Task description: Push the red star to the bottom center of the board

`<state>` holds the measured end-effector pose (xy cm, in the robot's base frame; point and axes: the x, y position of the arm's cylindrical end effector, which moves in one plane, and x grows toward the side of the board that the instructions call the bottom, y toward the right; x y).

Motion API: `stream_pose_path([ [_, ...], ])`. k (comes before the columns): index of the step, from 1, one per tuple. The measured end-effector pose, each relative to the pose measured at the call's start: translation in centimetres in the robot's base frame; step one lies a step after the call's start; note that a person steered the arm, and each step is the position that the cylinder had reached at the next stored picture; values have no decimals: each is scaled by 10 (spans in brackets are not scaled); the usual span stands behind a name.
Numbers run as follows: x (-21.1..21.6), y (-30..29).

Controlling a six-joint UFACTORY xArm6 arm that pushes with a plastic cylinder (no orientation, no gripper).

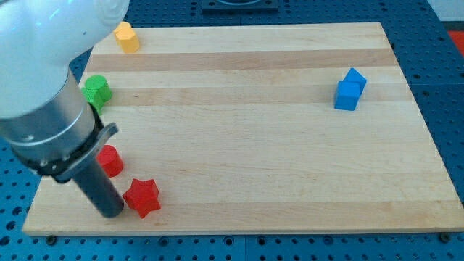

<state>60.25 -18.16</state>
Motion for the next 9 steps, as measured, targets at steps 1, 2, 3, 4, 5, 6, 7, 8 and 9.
stream_pose_path([
  [1,8,24],
  [2,-13,56],
  [3,-32,62],
  [4,-35,39],
  [5,-46,32],
  [6,-68,38],
  [7,-67,69],
  [8,-59,96],
  [9,-49,134],
])
